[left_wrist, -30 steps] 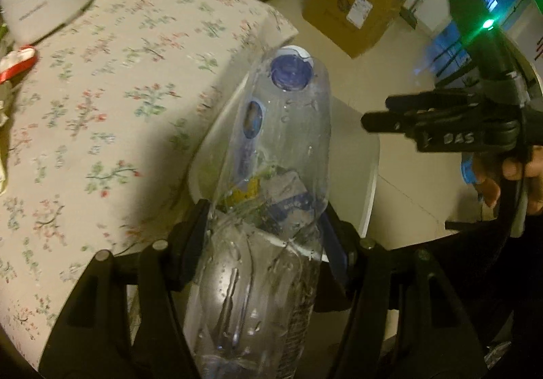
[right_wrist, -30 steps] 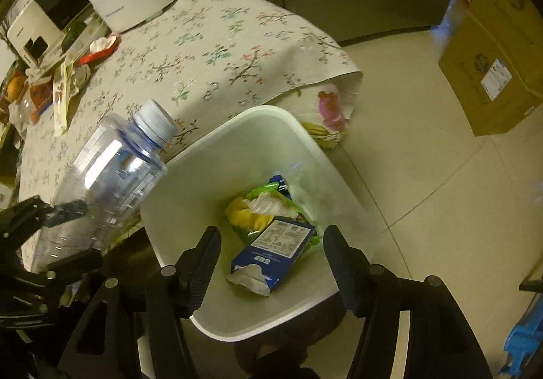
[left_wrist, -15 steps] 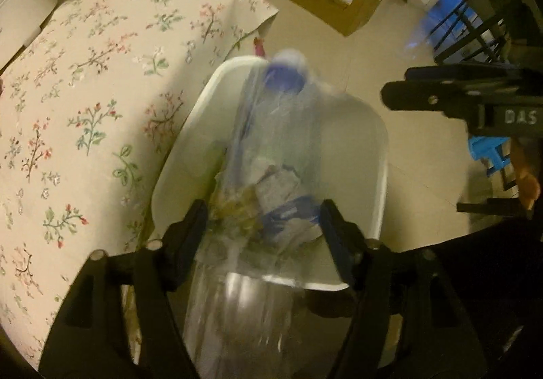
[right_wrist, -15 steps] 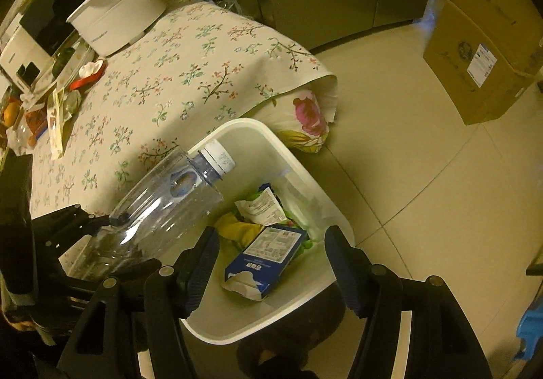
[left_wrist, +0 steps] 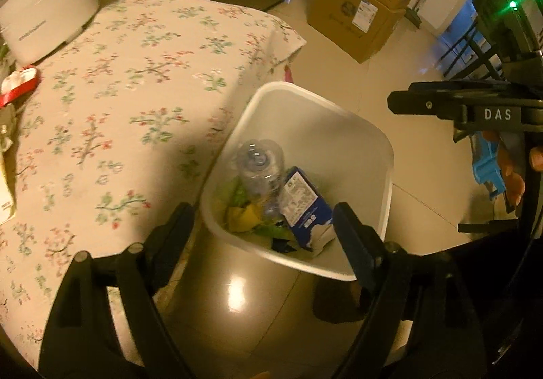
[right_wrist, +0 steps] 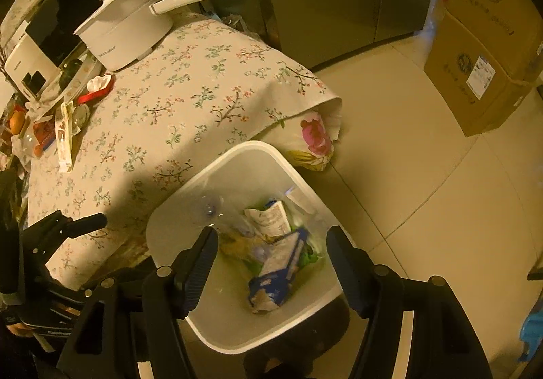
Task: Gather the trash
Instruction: 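Return the left gripper to the table and grasp the white bread bag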
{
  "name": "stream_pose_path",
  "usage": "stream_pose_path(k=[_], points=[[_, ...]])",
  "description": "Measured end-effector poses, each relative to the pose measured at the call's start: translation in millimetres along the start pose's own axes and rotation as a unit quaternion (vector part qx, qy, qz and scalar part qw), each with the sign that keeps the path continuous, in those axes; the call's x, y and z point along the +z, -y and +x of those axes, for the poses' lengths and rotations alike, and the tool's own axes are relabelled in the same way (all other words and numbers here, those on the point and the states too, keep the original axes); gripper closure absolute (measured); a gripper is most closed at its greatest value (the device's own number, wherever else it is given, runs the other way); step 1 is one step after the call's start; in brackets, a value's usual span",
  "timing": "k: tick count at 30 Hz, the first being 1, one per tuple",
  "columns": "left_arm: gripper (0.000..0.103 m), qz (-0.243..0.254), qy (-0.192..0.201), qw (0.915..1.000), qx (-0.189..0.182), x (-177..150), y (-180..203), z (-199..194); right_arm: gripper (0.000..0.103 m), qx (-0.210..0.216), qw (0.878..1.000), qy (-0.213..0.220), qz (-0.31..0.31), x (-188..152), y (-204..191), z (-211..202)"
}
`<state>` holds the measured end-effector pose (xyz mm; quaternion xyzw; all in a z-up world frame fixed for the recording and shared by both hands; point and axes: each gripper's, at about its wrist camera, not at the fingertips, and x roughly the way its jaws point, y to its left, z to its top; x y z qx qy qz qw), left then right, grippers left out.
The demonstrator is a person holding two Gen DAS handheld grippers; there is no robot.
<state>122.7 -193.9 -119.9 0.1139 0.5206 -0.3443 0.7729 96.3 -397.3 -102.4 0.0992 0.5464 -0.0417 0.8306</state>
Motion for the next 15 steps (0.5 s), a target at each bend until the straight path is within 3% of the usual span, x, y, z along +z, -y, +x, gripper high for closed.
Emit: stream_pose_path(k=[10,15], points=[[0.019,-0.066,0.031,0.9959,0.054,-13,-63,-36,0.032,0.004,0.999,0.004,-0.042,14,-46,4],[0.017,-0.103,0.047,0.9846,0.133,-19,-113,-49,0.031,0.015,0.998,0.006,-0.063,24,-77,8]])
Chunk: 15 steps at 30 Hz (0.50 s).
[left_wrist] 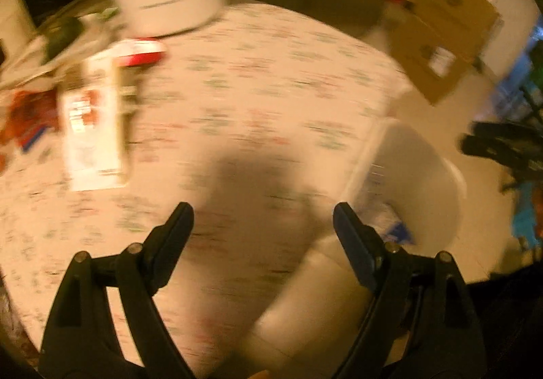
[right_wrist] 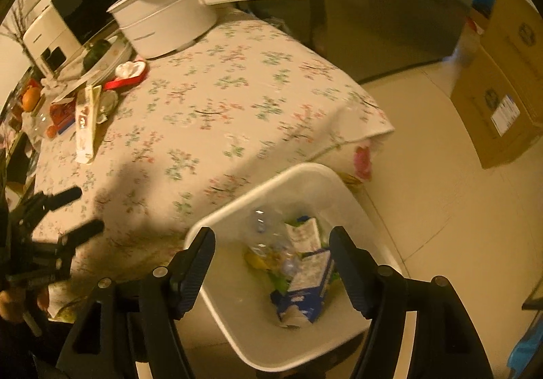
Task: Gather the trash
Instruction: 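Return the left gripper to the table and grasp the white bread bag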
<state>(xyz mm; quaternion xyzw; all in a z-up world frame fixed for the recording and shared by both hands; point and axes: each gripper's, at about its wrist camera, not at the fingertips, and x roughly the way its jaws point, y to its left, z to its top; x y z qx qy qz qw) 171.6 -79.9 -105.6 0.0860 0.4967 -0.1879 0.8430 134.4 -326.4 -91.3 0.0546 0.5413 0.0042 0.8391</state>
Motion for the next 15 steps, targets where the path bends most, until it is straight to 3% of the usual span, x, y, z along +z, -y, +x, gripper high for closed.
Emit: stream_pose_path(k=[4,9,15], points=[[0.011,-0.053,0.023,0.9964,0.062,6,-50,4,0.029,0.005,1.000,0.001,-0.018,8,-22,5],[0.010,-0.109,0.043,0.9887,0.094,18,-100,16,0.028,0.013,0.999,-0.011,-0.033,15,-45,18],[0.010,-0.120,0.051,0.9839,0.122,30,-125,41,0.028,0.018,0.999,-0.022,-0.041,23,-59,31]])
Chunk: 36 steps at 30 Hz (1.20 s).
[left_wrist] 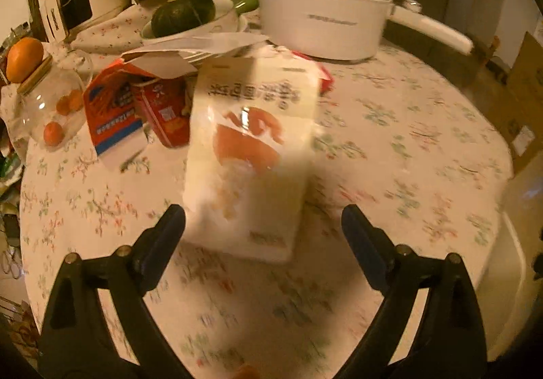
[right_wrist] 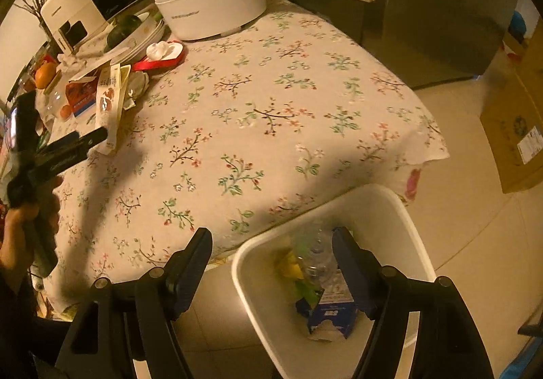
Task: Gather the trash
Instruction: 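Return the left gripper to the table and grasp the white bread bag, then grasp the crumpled white tissue with the right gripper while the left holds the bread bag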
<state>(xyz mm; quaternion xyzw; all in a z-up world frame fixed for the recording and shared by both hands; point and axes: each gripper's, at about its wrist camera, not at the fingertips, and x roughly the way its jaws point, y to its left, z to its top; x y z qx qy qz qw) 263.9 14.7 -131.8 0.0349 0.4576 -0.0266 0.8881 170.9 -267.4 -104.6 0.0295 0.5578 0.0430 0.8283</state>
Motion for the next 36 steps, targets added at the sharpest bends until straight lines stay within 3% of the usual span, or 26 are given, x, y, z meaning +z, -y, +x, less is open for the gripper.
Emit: stream_pose_path(k=[9,15,16,18,20,23,31,36], points=[[0.010,-0.005,-0.015,0.9999,-0.002,10,-10,49,0.028,-0.010,1.000,-0.022,-0.011,10,-3,21],[0.011,-0.023,-0.020,0.9991,-0.031,6,-21,54,0.028,-0.016,0.999,-0.034,-0.016,15,-6,33],[0.013,-0.025,-0.017,0.9988,-0.037,5,-23,53,0.028,-0.017,0.999,-0.035,-0.018,16,-7,34],[0.032,-0.030,-0.012,0.9984,-0.046,4,-26,48,0.028,-0.018,0.999,-0.034,-0.020,16,-11,34],[0.042,-0.036,-0.013,0.9981,-0.049,2,-32,44,0.028,-0.017,0.999,-0.033,-0.022,17,-15,33],[0.049,-0.051,-0.016,0.9962,-0.068,-5,-43,34,0.028,-0.015,0.999,-0.030,-0.025,17,-22,32],[0.052,-0.017,-0.025,0.9965,-0.078,-29,-60,-8,0.028,-0.009,0.999,-0.020,-0.038,22,-48,29],[0.052,-0.037,-0.041,0.9942,-0.092,-45,-78,-46,0.028,-0.010,0.998,-0.011,-0.059,36,-76,34]])
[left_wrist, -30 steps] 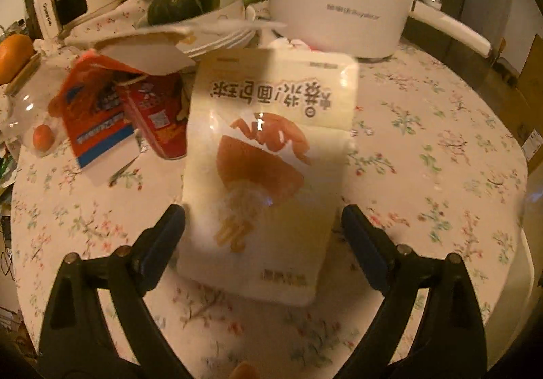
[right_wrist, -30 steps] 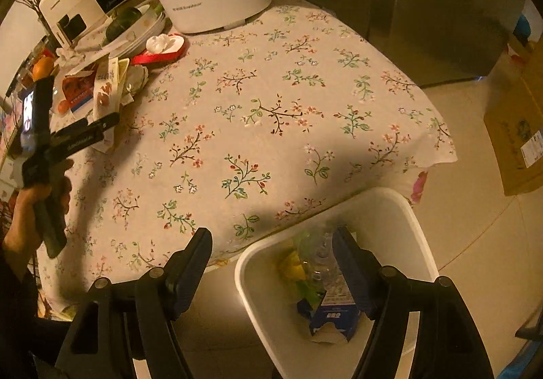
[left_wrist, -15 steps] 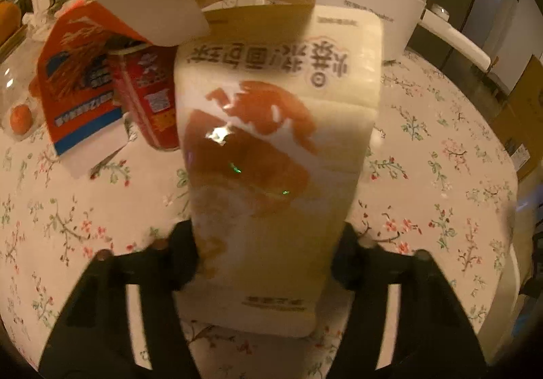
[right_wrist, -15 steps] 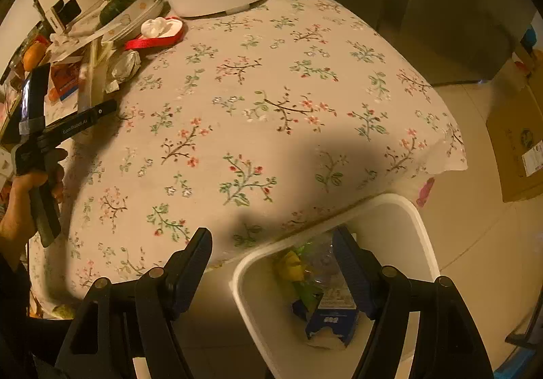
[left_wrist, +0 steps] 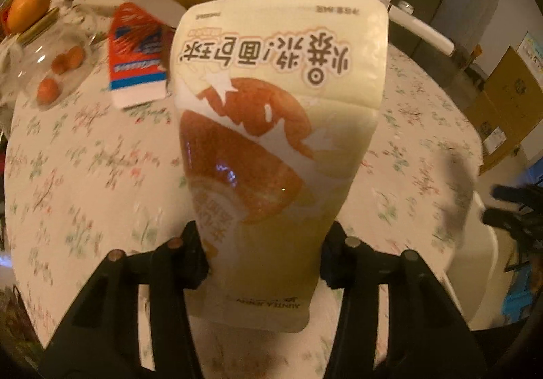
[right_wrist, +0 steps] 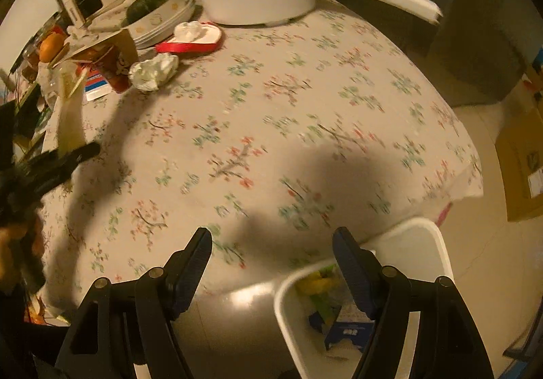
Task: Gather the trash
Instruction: 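Grasp the crumpled white tissue with the right gripper while the left holds the bread bag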
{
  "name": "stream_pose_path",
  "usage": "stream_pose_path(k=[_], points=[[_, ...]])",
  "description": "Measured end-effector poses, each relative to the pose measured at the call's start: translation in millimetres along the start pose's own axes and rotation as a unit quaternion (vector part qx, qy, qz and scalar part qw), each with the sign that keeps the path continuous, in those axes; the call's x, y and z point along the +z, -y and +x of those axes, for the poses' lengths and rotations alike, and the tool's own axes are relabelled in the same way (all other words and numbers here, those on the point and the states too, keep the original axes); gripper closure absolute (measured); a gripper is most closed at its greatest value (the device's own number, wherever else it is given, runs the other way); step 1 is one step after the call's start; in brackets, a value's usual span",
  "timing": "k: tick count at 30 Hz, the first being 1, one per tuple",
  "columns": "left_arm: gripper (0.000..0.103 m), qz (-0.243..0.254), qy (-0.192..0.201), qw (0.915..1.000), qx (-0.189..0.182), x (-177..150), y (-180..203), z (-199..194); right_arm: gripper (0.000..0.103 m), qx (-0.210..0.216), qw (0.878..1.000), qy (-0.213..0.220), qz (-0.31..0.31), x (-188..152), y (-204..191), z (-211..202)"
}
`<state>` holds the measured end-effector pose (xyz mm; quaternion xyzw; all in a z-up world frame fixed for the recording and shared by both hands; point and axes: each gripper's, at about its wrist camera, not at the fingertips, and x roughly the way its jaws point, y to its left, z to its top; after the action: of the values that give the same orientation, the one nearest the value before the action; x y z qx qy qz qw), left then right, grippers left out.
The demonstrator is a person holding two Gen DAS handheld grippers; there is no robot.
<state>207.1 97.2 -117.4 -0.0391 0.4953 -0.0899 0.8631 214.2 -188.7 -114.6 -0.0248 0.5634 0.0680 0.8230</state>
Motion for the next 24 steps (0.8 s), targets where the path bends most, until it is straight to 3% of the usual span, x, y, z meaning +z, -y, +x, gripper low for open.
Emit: stream_pose_path(k=[5,11,24], points=[[0.052,-0.006,0.004,1.0000,-0.005,-15,-2,-36,0.028,0.036,0.999,0.031,-0.013,31,-35,8],[0.052,-0.020,0.017,0.9994,0.024,-18,-11,-56,0.027,0.108,0.992,0.064,0.010,76,-77,41],[0.051,-0.053,0.016,0.9974,0.046,-16,-33,-52,0.027,0.145,0.985,0.091,0.030,140,-123,107]])
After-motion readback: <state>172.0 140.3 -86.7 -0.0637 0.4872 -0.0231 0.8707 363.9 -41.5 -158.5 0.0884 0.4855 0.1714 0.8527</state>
